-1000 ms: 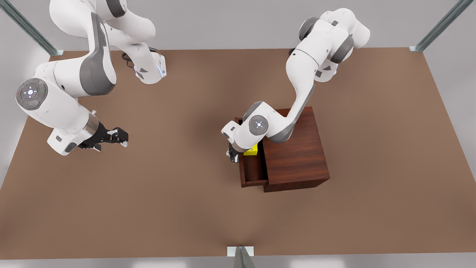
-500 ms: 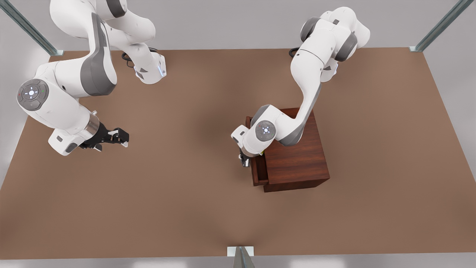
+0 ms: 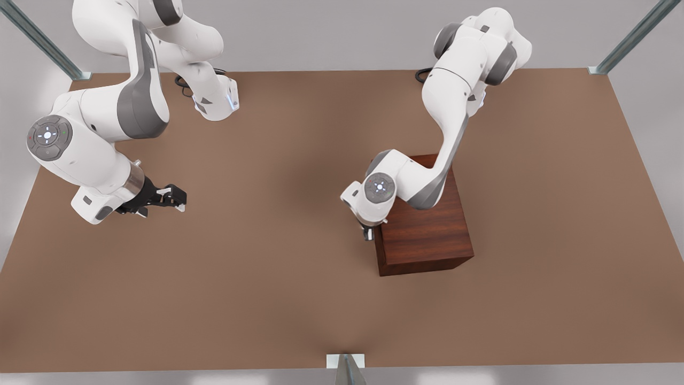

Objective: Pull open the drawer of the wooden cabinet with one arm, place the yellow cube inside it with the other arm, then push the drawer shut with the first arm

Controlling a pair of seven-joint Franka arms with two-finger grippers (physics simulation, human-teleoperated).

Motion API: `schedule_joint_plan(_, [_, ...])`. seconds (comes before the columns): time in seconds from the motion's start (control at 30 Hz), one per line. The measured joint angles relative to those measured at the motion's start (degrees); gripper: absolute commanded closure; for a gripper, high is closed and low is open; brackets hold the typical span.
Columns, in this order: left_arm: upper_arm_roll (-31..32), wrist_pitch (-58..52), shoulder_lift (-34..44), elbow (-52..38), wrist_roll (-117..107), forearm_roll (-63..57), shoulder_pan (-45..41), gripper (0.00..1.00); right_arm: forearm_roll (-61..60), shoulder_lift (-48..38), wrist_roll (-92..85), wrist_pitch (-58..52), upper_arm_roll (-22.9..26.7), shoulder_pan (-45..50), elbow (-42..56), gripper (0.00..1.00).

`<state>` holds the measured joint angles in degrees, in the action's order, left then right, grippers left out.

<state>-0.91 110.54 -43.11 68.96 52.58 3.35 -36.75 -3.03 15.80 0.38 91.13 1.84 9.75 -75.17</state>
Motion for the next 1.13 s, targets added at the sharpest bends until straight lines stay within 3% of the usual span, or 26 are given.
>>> schedule_joint_plan(0.13, [0.44,-2.58,0.54,-2.07,-1.40,-0.47,-1.31,0.76,0.11,0.00,0.07,0.02,0.00,0.06,0.01,0.00])
schedule_joint_plan(0.17, [1.01,-3.32,0.96,-2.91,-1.95,-0.44,-1.91,0.45,0.12,0.00,0.09,0.02,0.00,0.08,0.00,0.00])
schedule_joint_plan(0.2, [1.83,-3.98,1.70,-3.59,-2.52,-0.33,-2.18,0.00,0.13,0.00,0.11,0.02,0.00,0.13,0.00,0.00])
schedule_joint_plan(0.3, [1.32,-6.78,7.41,-4.31,-4.34,-0.29,0.45,0.00,0.16,0.00,0.15,0.02,0.00,0.18,0.00,0.00])
schedule_joint_plan(0.43, [-0.38,-15.59,15.20,-4.36,-9.68,2.32,14.91,0.00,0.17,0.00,0.19,0.01,0.00,0.18,0.00,0.00])
schedule_joint_plan(0.57, [-6.99,-23.03,19.55,-4.21,-15.22,0.79,22.38,0.00,0.16,0.00,0.22,0.02,0.00,0.09,0.00,0.00])
schedule_joint_plan(0.7, [-7.16,-21.90,29.78,8.30,-22.00,-2.12,22.69,0.00,0.16,0.00,0.25,0.01,0.00,0.08,0.00,0.00])
schedule_joint_plan(0.9, [-6.25,-18.67,25.09,5.54,-32.25,-5.77,21.20,0.00,0.16,0.00,0.23,0.01,0.00,-0.06,0.00,0.00])
schedule_joint_plan(1.13, [-6.22,-17.65,24.73,4.96,-40.63,-6.01,21.28,0.00,0.06,0.00,0.10,-0.02,0.00,-0.18,-0.01,0.00])
